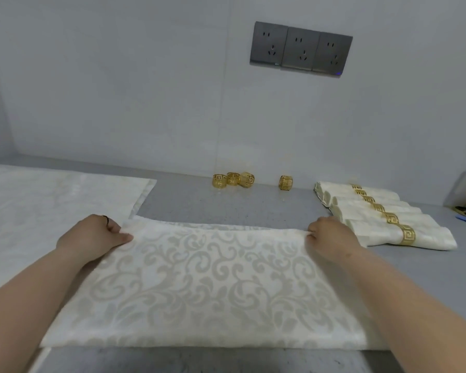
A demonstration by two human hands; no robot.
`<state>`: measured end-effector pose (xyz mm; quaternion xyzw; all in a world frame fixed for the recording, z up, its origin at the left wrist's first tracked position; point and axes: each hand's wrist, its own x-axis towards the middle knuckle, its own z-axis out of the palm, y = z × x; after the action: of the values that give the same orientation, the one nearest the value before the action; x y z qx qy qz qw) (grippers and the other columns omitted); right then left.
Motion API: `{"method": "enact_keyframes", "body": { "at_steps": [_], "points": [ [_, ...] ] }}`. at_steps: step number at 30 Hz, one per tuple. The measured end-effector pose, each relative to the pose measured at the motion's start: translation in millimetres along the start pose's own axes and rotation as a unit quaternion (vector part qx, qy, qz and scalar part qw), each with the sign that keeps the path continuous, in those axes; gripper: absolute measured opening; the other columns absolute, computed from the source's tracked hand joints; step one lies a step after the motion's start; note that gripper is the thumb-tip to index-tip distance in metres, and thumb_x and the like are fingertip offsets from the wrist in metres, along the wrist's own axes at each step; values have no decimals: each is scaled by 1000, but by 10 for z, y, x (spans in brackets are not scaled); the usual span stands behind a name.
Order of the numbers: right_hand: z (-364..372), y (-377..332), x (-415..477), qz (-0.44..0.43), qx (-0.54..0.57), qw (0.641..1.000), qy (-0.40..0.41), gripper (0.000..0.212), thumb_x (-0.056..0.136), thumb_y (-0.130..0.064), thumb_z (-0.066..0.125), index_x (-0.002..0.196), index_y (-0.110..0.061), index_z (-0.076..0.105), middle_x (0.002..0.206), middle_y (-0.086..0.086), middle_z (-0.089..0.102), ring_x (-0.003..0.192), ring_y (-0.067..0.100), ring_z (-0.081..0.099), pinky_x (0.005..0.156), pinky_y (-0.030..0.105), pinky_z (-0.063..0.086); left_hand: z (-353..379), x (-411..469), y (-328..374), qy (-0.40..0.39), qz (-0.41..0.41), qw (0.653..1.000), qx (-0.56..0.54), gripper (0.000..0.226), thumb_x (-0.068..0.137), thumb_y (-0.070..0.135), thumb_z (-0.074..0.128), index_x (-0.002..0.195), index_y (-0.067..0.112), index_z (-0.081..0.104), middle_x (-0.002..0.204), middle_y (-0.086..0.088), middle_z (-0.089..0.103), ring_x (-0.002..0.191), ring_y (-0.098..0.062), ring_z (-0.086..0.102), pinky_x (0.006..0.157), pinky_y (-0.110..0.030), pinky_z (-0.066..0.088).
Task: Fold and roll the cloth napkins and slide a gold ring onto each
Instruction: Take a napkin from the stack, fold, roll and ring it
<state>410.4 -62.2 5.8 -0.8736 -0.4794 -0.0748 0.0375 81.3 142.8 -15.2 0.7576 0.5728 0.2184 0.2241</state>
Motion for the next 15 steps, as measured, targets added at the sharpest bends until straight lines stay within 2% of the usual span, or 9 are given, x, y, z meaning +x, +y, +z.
{"method": "enact_keyframes", "body": {
  "at_steps": [3, 5, 7, 10, 15],
  "points": [
    [78, -47, 100, -2, 5, 1000, 15, 30, 91, -13, 37, 60, -17, 37, 83, 5, 48, 101, 25, 50, 69, 26, 32, 29, 49, -31, 13, -7, 1000, -16, 34, 79, 31, 70, 58, 17, 47, 63, 0, 51, 66, -21, 48, 64, -28, 34],
    [163, -69, 157, 15, 28, 999, 4, 15, 90, -13, 39, 76, -13, 45, 85, 4, 48, 89, 24, 52, 66, 26, 32, 53, 69, -53, 23, -11, 1000, -18, 29, 79, 33, 68, 63, 17, 51, 68, 0, 55, 71, -21, 51, 70, -29, 37],
    [212, -76, 167, 28, 35, 999, 14, 9, 89, -13, 40, 81, -12, 44, 80, 1, 45, 78, 21, 46, 64, 26, 31, 57, 72, -63, 23, -7, 999, -24, 29, 79, 34, 69, 61, 17, 53, 66, 1, 57, 69, -20, 52, 70, -30, 38],
    [248, -77, 190, 20, 8, 999, 23, 17, 89, -13, 39, 72, -13, 38, 65, -4, 34, 74, 20, 43, 61, 26, 29, 43, 80, -71, 11, -2, 999, -38, 20, 78, 30, 71, 65, 21, 59, 71, 5, 60, 77, -21, 56, 75, -30, 41],
    [248, -103, 211, 24, -18, 999, 33, 27, 90, -11, 38, 64, -15, 30, 62, -4, 32, 71, 19, 42, 50, 25, 23, 53, 52, -42, 23, 8, 999, -29, 22, 82, 24, 67, 63, 26, 55, 75, 6, 59, 82, -21, 53, 75, -27, 37]
  ]
}}
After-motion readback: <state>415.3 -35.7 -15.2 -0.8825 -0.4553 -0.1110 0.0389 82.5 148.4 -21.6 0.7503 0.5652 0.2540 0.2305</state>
